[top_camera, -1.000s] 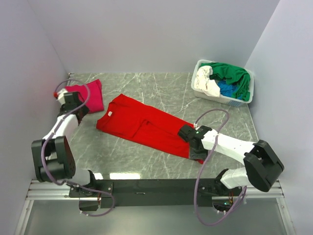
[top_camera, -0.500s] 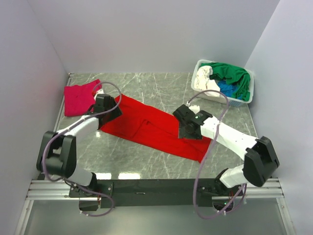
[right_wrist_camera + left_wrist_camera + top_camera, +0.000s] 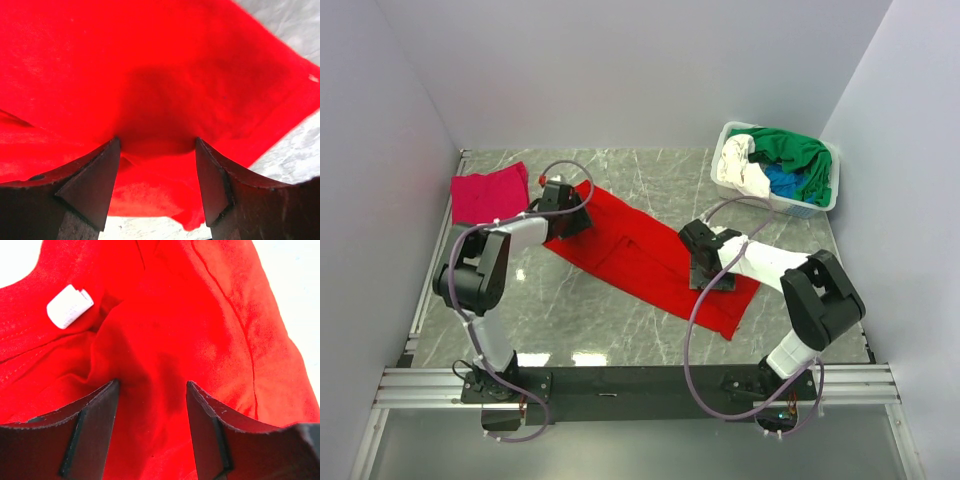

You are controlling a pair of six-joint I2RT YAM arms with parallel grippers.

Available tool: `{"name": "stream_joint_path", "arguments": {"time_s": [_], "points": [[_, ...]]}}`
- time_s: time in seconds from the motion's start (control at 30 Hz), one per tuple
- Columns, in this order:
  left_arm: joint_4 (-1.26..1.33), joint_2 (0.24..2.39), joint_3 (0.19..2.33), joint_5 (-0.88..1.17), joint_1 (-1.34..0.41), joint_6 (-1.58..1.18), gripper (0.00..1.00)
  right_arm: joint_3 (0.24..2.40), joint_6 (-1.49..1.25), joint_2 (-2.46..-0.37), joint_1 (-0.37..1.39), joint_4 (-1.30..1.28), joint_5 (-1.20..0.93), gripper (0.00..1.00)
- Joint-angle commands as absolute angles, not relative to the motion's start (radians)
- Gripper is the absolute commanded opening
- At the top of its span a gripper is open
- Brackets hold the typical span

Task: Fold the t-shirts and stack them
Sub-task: Fold the tshirt

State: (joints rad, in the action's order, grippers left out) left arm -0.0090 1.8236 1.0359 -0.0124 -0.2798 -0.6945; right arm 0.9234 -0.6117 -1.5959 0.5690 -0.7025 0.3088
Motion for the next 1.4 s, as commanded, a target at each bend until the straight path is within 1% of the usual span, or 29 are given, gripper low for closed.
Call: {"name": "stream_joint_path", "arguments": {"time_s": [0.0, 0.1, 0.33, 0.47, 0.73, 1.0, 1.23, 1.37], "points": [[-0.084, 1.897, 1.093, 0.003, -0.295, -0.669, 0.63, 0.899, -0.606, -1.614, 0.566, -0.655, 0.29, 0.68], [-0.127, 1.927, 1.156, -0.051, -0.295, -0.641, 0.63, 0.884, -0.606, -1.62, 0.568, -0.652, 0.276, 0.68], [-0.239, 2.04, 1.354, -0.09, -0.295, -0.594, 0.63, 0.862, -0.606, -1.624, 0.592, -0.652, 0.206, 0.67], [-0.27, 2.106, 1.445, -0.089, -0.293, -0.586, 0.63, 0.858, -0.61, -1.634, 0.647, -0.661, 0.17, 0.67], [-0.317, 2.241, 1.646, -0.074, -0.293, -0.575, 0.63, 0.853, -0.624, -1.632, 0.744, -0.574, 0.051, 0.67], [-0.267, 2.338, 1.807, -0.012, -0.293, -0.539, 0.63, 0.965, -0.637, -1.732, 0.87, -0.532, 0.003, 0.67], [-0.252, 2.414, 1.934, 0.017, -0.293, -0.517, 0.63, 1.061, -0.621, -1.798, 0.917, -0.5, -0.044, 0.67], [-0.249, 2.437, 2.043, 0.043, -0.295, -0.522, 0.63, 1.121, -0.6, -1.805, 0.934, -0.517, -0.031, 0.67]]}}
